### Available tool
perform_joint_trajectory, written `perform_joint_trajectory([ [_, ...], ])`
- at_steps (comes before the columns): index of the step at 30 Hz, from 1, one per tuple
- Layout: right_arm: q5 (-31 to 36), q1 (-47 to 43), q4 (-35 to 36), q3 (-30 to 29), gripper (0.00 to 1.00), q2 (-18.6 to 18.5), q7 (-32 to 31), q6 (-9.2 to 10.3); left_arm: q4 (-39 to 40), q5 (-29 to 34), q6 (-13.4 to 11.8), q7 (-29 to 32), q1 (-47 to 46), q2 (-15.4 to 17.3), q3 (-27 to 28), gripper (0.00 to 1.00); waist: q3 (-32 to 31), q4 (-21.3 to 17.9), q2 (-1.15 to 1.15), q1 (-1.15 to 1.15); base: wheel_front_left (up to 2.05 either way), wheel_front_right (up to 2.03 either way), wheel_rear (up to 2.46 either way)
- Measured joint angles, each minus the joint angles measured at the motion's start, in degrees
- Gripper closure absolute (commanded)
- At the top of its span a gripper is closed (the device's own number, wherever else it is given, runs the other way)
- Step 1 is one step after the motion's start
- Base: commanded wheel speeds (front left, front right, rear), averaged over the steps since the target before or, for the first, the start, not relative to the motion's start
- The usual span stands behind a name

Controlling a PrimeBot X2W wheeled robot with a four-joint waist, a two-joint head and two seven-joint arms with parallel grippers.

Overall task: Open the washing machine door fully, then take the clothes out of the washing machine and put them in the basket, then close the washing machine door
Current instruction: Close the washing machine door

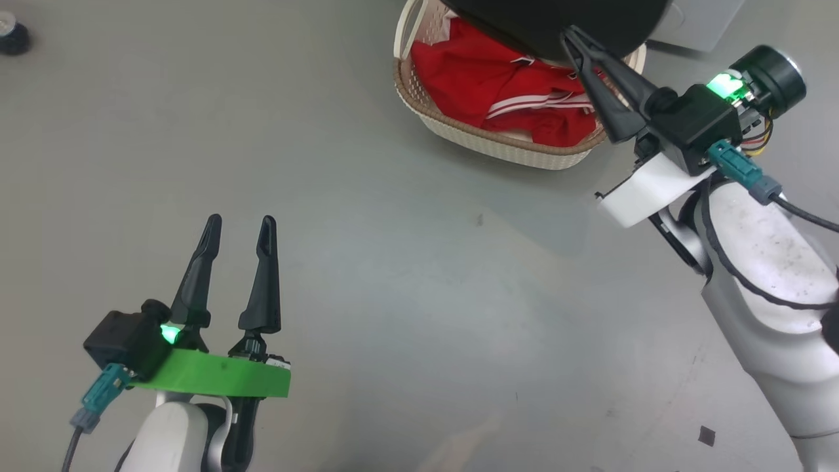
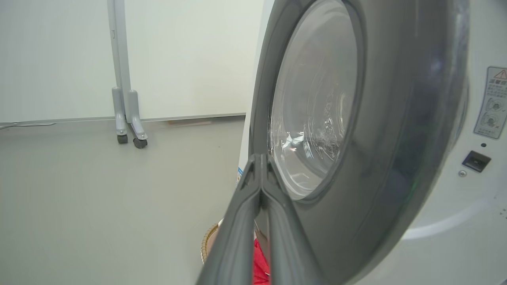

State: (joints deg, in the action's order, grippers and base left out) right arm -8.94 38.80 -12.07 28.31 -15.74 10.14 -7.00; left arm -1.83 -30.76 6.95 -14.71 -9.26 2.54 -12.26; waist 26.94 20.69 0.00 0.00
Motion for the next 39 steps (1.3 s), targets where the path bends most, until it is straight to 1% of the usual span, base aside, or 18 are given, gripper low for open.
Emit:
perform_joint_trajectory([
  [9,-1.68,6.07,-2.89,0.24,1.0,-2.61,-0.34,0.0,-0.36,-0.62,0.0,0.0,-1.42,-0.42,-0.78,0.0,4.4,3.59,0.0,0.0,0.0,0.0,0.0],
  [17,-2.66,9.43,-5.39,-2.97,1.0,-4.56,-0.24,0.0,-0.67,-1.79,0.0,0.0,-3.55,-0.81,-1.48,0.0,7.21,5.42,0.0,0.01,0.0,0.0,0.0],
  [25,-3.24,14.34,-6.45,-2.91,1.0,-5.01,-0.27,-0.01,-0.64,-3.12,0.0,0.0,-4.19,-0.99,-1.13,0.0,9.71,6.04,0.0,0.0,0.0,0.0,0.0],
  [28,-3.24,16.51,-6.61,-3.0,1.0,-6.04,-0.75,-0.43,-0.33,-4.13,0.0,0.0,-5.05,-1.01,-1.29,0.0,10.8,6.11,0.0,0.0,0.0,0.0,0.0],
  [36,-3.22,21.5,-7.33,-4.08,1.0,-8.15,-1.1,-0.44,0.08,-6.42,0.0,0.0,-6.37,-1.16,-2.82,0.0,13.38,6.39,0.0,0.01,0.0,0.0,0.0],
  [39,-3.08,23.51,-7.49,-4.09,1.0,-9.51,-1.34,-0.48,0.22,-7.13,0.0,0.0,-6.39,-1.18,-3.14,0.0,14.38,6.55,0.0,0.01,0.0,0.0,0.0],
])
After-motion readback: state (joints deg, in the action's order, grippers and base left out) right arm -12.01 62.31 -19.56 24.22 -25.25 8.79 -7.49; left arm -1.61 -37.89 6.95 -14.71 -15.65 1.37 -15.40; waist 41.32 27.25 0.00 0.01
